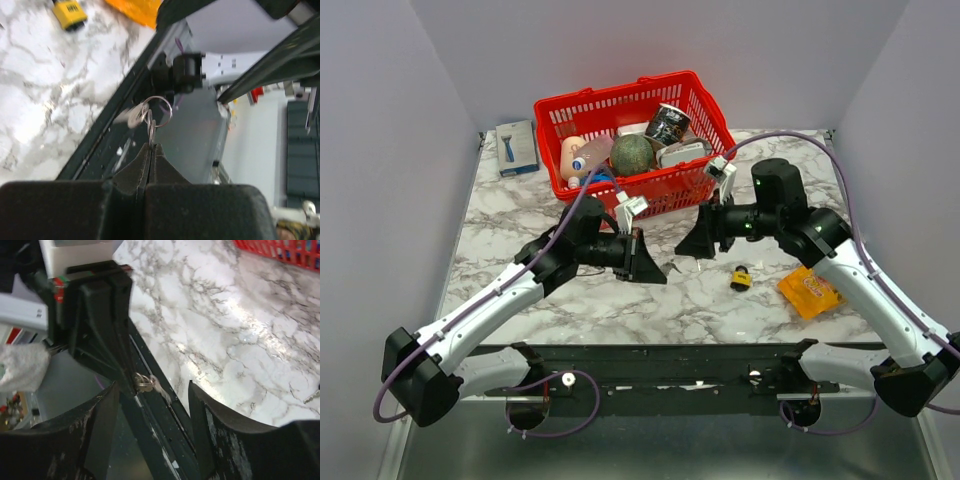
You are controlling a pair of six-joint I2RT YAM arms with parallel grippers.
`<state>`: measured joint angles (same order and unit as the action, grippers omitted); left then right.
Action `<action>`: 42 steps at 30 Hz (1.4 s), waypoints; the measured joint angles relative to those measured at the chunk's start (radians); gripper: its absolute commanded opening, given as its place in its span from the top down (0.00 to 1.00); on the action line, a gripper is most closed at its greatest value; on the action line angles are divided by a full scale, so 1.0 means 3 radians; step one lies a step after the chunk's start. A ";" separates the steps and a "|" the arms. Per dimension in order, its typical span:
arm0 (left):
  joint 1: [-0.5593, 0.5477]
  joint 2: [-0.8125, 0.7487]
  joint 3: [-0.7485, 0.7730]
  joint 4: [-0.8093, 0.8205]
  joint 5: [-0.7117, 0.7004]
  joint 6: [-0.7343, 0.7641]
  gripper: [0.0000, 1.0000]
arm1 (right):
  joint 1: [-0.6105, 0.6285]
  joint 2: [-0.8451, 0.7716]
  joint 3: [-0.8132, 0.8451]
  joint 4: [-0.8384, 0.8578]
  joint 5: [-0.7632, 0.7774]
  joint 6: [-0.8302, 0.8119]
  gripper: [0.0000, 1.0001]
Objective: Unlock with the key
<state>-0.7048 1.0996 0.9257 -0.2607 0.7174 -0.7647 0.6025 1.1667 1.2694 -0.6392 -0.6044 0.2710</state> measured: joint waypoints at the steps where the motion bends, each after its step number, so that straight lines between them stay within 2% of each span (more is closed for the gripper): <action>1: -0.0006 0.0018 0.0011 -0.0070 0.0066 0.0046 1.00 | 0.0001 0.0001 0.0024 -0.0038 -0.0069 -0.0065 0.41; 5: -0.0029 0.0137 0.0153 -0.0350 0.0317 0.0258 1.00 | 0.0047 0.0045 0.0066 -0.0144 -0.0403 -0.0261 0.48; 14: -0.0067 0.0301 0.0318 -0.0537 0.0572 0.0444 1.00 | 0.0313 0.0155 -0.0088 0.0010 -0.0814 -0.0267 0.54; 24: -0.0078 0.0361 0.0337 -0.0642 0.0619 0.0481 1.00 | 0.0360 0.0219 -0.0240 0.0070 -0.0922 -0.0298 0.55; 27: -0.0078 0.0365 0.0337 -0.0650 0.0623 0.0487 1.00 | 0.0364 0.0219 -0.0244 0.0071 -0.0921 -0.0299 0.50; 33: -0.0078 0.0366 0.0337 -0.0655 0.0649 0.0495 1.00 | 0.0370 0.0179 -0.0244 0.0130 -0.0905 -0.0259 0.47; 42: -0.0102 0.0362 0.0337 -0.0654 0.0769 0.0495 1.00 | 0.0369 0.0151 -0.0268 0.0212 -0.0764 -0.0258 0.48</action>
<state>-0.7353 1.2083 1.0267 -0.4568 0.9482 -0.6163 0.7132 1.2121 1.1889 -0.5755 -0.8337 0.1936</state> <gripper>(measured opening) 0.007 0.527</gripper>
